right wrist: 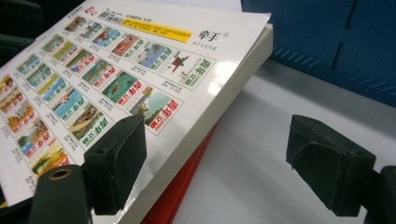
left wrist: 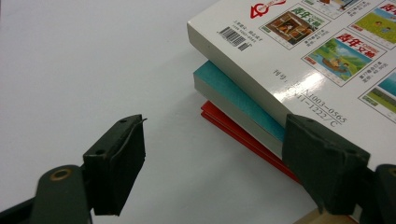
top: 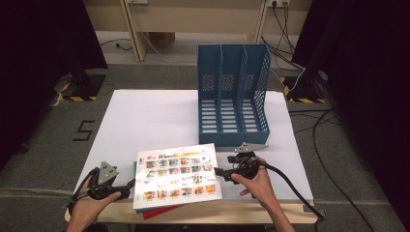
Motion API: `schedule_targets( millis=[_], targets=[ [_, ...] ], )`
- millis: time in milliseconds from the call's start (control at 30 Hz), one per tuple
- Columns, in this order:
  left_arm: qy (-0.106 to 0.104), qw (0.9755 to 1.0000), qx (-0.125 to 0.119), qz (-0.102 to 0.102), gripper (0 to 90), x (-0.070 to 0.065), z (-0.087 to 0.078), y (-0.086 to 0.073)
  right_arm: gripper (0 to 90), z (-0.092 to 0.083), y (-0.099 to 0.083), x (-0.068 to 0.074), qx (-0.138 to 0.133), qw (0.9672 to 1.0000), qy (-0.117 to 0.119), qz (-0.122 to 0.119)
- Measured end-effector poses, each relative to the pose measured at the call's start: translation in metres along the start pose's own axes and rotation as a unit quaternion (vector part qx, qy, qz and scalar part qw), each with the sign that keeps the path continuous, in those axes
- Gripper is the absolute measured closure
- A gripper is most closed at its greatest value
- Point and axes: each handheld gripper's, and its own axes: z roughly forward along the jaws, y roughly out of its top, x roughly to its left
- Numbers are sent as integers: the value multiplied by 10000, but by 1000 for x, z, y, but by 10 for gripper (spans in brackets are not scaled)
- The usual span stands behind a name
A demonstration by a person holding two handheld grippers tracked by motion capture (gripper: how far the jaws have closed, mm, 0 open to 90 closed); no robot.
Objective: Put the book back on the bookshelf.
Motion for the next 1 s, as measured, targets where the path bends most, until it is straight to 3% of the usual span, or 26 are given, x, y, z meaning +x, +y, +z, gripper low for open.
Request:
schedule_targets(
  millis=[200,433,533,667,733,800,867,933,1000],
  targets=[
    [-123,9999,-24,11,367,-7,0,2,185,15,-1,0,74,9984,491,263],
    [-102,9998,-39,144,374,-13,3,6,191,24,-2,-2,97,9954,797,530],
    [-123,9998,-18,158,369,-13,5,8,183,27,-1,-2,130,9949,823,569],
    [-114,9998,-22,158,365,-14,5,8,185,25,4,4,233,9972,627,321],
    [-113,9998,-35,161,376,-14,5,8,236,23,5,6,164,9980,533,296],
    [-130,9998,-41,145,376,-14,5,8,344,19,6,7,29,9988,437,199],
    [-180,9998,-76,62,380,-14,7,7,375,16,7,8,-70,9991,388,131],
    [-277,9996,-102,13,445,-16,8,8,376,12,9,8,-197,9981,516,262],
    [-274,9996,-107,49,459,-17,8,9,386,9,12,7,-383,9945,825,523]
  ],
)
